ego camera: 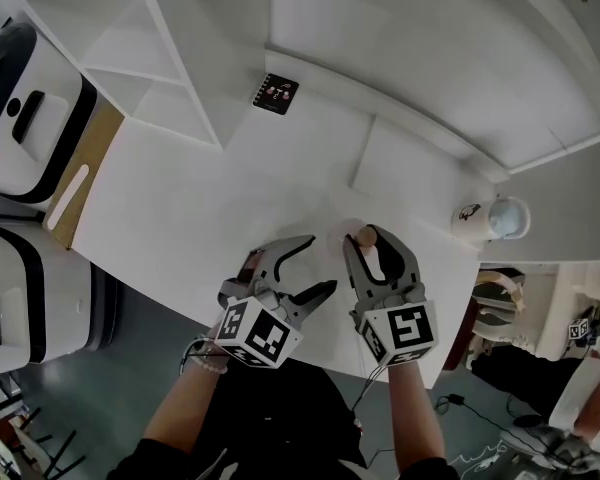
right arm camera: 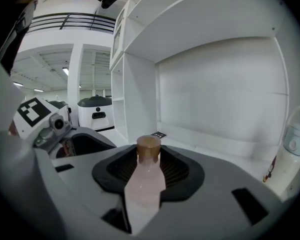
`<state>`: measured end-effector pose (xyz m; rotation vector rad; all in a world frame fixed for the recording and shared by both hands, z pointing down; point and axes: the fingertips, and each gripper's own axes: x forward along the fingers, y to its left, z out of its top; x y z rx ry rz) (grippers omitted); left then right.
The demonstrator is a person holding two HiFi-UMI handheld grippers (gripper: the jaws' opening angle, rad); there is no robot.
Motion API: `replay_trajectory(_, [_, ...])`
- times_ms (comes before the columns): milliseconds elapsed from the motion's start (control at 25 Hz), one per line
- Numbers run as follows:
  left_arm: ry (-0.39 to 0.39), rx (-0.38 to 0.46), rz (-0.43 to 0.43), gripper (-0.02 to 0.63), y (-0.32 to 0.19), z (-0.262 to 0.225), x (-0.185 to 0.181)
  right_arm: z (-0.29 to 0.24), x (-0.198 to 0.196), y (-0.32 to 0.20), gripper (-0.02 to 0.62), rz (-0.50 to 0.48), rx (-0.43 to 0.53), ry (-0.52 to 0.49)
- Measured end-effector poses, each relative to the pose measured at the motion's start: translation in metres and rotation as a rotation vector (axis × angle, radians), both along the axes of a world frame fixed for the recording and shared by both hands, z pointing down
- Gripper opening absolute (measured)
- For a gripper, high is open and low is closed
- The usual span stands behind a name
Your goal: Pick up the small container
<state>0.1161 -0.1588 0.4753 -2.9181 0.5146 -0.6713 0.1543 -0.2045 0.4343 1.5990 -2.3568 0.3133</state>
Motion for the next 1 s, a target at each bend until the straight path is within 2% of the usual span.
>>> replay_trajectory(520, [0.006, 0.057, 0.04, 0.347, 0.002, -0.016, 0.015, -0.055, -0.017, 0.027, 0.147, -0.033, 0.053, -0.023])
replay_trajectory(1000, [0.033, 0.141, 0.113, 0.348, 0.018, -0.059, 0.01, -0.101, -0.038, 0.047, 0.146, -0.071, 0.12, -0.063])
